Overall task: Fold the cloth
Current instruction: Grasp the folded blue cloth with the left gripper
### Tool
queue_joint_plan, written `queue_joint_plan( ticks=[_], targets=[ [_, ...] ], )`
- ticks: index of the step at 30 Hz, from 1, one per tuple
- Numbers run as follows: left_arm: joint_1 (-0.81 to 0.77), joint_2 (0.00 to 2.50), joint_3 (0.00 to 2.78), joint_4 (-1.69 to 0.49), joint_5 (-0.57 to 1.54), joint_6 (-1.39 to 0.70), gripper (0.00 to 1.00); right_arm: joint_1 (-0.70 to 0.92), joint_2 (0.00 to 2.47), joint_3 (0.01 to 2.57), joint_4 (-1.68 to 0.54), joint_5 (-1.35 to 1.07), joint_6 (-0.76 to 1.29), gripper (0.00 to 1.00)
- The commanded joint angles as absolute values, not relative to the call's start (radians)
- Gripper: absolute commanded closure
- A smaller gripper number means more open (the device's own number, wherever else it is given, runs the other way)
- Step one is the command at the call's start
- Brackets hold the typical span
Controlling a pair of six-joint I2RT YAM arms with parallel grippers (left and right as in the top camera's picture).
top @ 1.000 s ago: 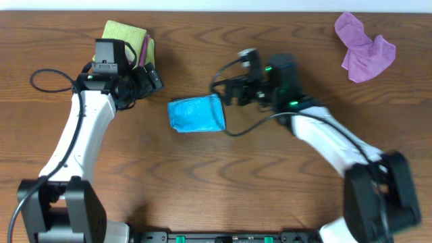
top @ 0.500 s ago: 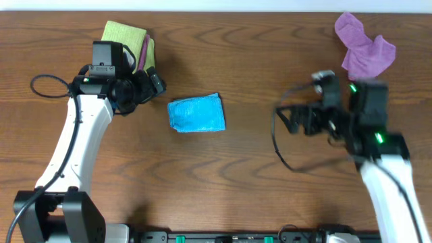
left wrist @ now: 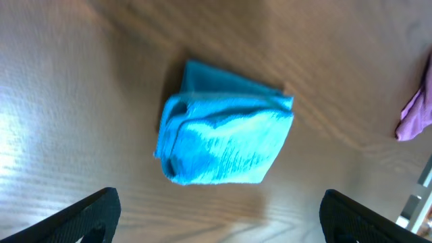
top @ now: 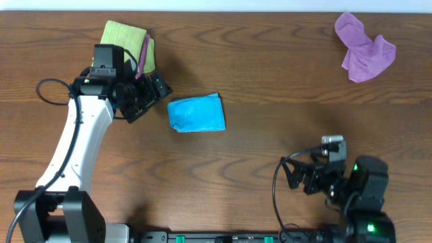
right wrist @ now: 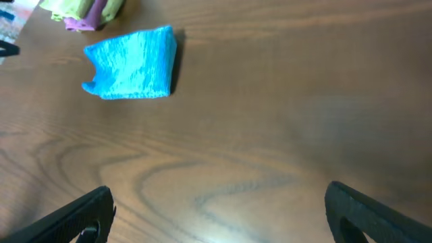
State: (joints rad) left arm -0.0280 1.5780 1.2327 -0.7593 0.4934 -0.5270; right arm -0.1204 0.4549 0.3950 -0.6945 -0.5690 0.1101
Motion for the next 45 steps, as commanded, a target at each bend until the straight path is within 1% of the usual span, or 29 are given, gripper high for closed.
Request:
queue_joint_plan(
  ticks=[1,6,11,19,25,32,39,45],
  targets=[
    [-0.024,1.567,1.18,-0.765,0.53,-0.543,0.04,-0.128,0.376,0.365,-0.722,-0.572,0.18,0.01],
    [-0.024,1.567,1.083,-0.703,0.574,-0.559,0.05,-0.128,0.352,0.364,-0.744,-0.573,0.187,0.01],
    [-0.028,1.567,0.953,-0.538,0.642,-0.647,0.05,-0.128,0.353,0.364,-0.745,-0.573,0.187,0.01],
    [-0.028,1.567,0.772,-0.306,0.666,-0.789,0.05,-0.128,0.353,0.364,-0.745,-0.572,0.186,0.01],
    [-0.047,1.569,0.686,-0.168,0.673,-0.863,0.05,-0.128,0.353,0.364,-0.745,-0.572,0.186,0.01],
    [-0.097,1.571,0.641,-0.062,0.624,-0.937,0.04,-0.128,0.353,0.364,-0.745,-0.572,0.186,0.01],
    [-0.159,1.589,0.64,-0.002,0.539,-1.004,0.04,-0.128,0.353,0.364,-0.745,-0.572,0.186,0.01],
    [-0.184,1.613,0.64,0.061,0.505,-1.041,0.0,-0.128,0.353,0.364,-0.745,-0.572,0.186,0.01]
  ],
)
